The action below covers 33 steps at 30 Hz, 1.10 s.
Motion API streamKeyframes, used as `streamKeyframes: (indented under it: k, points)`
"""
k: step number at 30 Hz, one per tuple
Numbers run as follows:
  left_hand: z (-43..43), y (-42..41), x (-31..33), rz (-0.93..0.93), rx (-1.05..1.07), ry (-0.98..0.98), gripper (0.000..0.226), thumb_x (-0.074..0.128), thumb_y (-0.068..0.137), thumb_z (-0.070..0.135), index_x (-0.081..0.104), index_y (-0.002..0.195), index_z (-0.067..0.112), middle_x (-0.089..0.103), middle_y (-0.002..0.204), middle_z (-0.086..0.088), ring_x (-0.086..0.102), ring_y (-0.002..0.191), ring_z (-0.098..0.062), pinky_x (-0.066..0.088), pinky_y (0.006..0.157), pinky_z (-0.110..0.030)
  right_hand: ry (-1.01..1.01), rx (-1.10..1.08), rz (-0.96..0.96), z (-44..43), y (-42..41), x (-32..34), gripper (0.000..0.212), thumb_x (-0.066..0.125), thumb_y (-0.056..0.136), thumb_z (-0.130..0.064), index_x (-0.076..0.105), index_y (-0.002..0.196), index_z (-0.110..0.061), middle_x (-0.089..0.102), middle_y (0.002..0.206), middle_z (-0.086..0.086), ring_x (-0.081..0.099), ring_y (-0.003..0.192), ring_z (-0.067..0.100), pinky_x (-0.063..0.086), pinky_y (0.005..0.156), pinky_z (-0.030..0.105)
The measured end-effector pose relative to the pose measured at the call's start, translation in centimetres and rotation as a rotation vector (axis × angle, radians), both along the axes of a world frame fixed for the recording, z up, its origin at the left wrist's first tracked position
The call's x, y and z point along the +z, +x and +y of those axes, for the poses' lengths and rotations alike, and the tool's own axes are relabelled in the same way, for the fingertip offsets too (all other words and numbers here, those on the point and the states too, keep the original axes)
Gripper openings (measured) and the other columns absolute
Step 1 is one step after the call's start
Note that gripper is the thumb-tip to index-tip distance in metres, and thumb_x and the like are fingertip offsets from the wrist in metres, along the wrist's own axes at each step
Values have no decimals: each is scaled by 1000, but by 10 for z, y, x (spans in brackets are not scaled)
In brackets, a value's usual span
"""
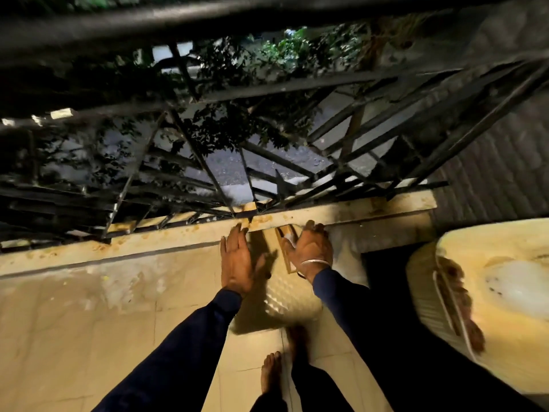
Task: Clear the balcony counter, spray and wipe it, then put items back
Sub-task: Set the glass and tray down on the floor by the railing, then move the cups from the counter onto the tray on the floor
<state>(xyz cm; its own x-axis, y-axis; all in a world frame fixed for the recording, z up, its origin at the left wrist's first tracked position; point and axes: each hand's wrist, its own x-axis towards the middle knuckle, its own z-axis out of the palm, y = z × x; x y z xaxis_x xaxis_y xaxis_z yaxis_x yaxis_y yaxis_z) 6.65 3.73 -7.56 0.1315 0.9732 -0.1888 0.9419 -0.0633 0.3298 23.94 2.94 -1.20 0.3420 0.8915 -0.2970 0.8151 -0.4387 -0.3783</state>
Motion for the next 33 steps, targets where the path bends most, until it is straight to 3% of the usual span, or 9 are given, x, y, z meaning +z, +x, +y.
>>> streamKeyframes:
  k: [2,6,10,13,15,20,23,29,33]
  points:
    - [-13,11,37,11,-109,79,68,49,94,42,29,150,10,23,161,-11,17,150,-25,7,123,-53,73,27,-106,-16,5,39,57,60,84,-51,60,114,-3,62,114,22,59,102,38,49,86,40]
    - [-16,61,132,46,-384,269,62,39,94,39,35,149,12,23,161,-11,13,152,-25,-4,120,-59,228,4,-323,-55,49,125,58,73,68,-44,66,109,-4,65,112,21,64,98,36,54,82,38]
    - [-13,145,239,-195,-603,478,54,38,93,31,41,144,13,30,158,-9,18,151,-23,6,121,-56,381,-138,-439,-102,118,208,56,65,77,-43,63,113,0,61,120,29,58,109,43,51,93,46]
    - [-47,228,304,-422,-867,437,58,40,91,36,44,143,12,37,155,-9,27,147,-24,18,121,-50,340,-324,-518,-172,177,266,57,49,86,-49,58,118,-3,55,130,26,49,121,40,42,100,46]
    - [-78,280,327,-492,-1103,387,62,43,88,41,45,143,13,40,153,-9,33,145,-25,26,118,-48,367,-431,-551,-220,209,292,56,50,86,-48,58,119,-3,52,131,26,49,119,40,44,96,46]
    - [-203,391,342,-524,-1562,298,65,45,87,46,44,143,12,43,151,-9,35,143,-25,28,118,-40,210,-622,-531,-372,269,319,58,56,89,-39,48,129,2,50,130,26,46,119,41,42,96,46]
    - [-304,445,334,-528,-1758,224,65,47,86,42,47,140,6,49,145,-15,41,138,-30,33,115,-44,103,-726,-519,-480,299,306,53,57,90,-35,51,125,4,52,127,27,49,115,43,46,92,48]
    - [-471,504,296,-418,-1994,12,62,71,82,23,48,138,10,54,137,-15,49,128,-33,40,110,-43,-87,-987,-275,-670,310,262,41,60,85,-40,58,119,-16,62,109,12,63,100,37,55,81,41]
    - [-551,531,264,-256,-2058,-88,64,70,85,21,43,142,12,45,145,-11,41,135,-27,31,114,-35,-136,-1090,-85,-748,284,253,34,64,86,-34,63,114,-15,65,110,12,64,103,33,48,80,31]
